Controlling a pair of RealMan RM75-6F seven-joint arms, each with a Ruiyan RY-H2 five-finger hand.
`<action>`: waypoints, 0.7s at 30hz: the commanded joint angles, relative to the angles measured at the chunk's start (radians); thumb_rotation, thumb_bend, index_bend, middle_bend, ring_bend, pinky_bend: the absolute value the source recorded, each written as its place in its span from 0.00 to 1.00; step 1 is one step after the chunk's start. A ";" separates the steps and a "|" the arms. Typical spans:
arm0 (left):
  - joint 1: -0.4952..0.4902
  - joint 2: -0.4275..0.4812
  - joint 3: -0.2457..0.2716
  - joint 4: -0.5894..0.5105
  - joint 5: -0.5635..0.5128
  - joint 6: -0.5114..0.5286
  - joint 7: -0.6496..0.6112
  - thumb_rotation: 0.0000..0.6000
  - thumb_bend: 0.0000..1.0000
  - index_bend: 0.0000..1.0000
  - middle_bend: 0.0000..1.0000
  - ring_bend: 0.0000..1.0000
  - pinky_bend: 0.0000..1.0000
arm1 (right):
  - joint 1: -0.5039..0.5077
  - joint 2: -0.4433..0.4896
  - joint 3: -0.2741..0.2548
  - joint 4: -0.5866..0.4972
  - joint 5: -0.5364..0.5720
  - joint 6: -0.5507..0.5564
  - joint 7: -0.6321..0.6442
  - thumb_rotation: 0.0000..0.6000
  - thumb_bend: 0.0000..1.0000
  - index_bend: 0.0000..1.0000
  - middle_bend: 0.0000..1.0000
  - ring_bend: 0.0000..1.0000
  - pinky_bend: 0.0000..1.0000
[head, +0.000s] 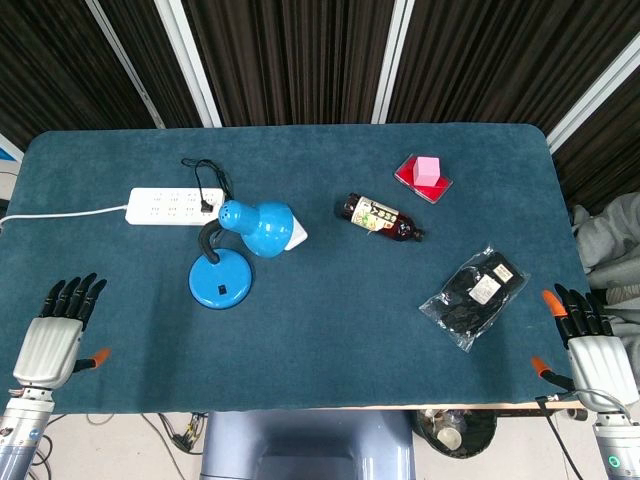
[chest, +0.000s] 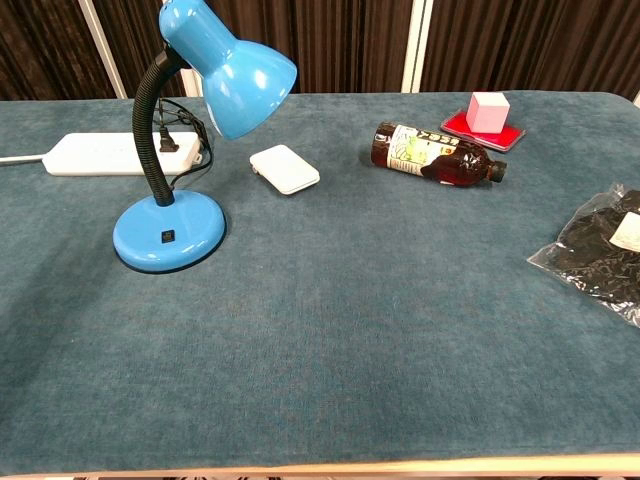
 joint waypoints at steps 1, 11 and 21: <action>0.001 0.000 0.001 -0.002 -0.001 0.000 0.004 1.00 0.03 0.00 0.00 0.00 0.00 | 0.000 0.001 0.000 0.000 0.000 0.000 0.004 1.00 0.25 0.00 0.00 0.00 0.00; 0.002 -0.001 0.000 -0.004 -0.007 -0.002 0.009 1.00 0.03 0.00 0.00 0.00 0.00 | -0.001 0.002 -0.002 -0.003 -0.001 0.000 0.004 1.00 0.25 0.00 0.00 0.00 0.00; 0.001 0.008 0.004 -0.014 -0.010 -0.011 0.009 1.00 0.03 0.00 0.00 0.00 0.00 | -0.003 0.002 -0.001 -0.009 0.005 -0.001 -0.004 1.00 0.25 0.00 0.00 0.00 0.00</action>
